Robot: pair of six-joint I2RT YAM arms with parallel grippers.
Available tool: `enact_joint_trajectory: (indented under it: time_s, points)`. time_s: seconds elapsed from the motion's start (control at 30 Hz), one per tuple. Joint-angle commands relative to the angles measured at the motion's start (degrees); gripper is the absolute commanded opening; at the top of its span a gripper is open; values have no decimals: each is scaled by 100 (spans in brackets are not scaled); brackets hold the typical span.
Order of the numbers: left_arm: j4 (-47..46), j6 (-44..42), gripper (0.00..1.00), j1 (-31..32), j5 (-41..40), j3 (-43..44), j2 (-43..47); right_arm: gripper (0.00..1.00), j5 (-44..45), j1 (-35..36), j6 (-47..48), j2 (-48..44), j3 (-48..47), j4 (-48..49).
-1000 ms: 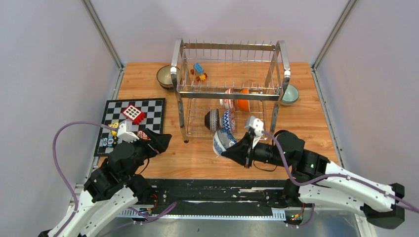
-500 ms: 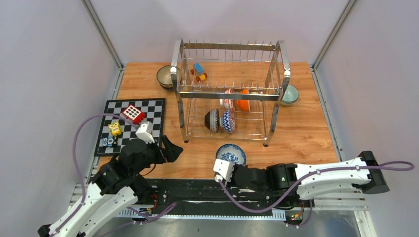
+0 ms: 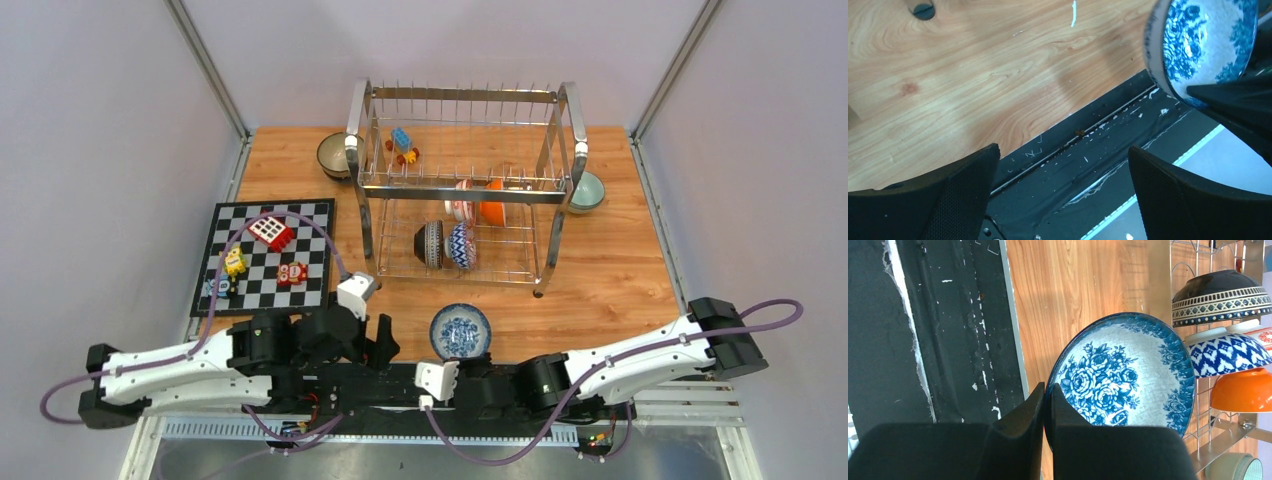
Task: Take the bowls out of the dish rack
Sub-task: Pick up the bowl from the dish rack.
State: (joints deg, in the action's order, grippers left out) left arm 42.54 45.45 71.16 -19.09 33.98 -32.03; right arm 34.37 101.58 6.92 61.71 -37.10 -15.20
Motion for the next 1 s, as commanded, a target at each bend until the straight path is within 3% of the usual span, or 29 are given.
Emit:
enact_joint_trajectory:
  time_s: [0.0,0.2,0.47,0.97]
  points:
    - [-196,108,100,799,-1311,503,-618,2,171,109,135,66,76,245]
    - [-971,-330,100,839,-1025,572,-932,2,-8,304,91,101,184,231]
    - [-1172,-497,99,847,-571,780,-1937,2,125,707,378,389,248,450]
    - [-869,-975,68,1063,-198,1368,-3152,2,-8,951,735,753,44,545]
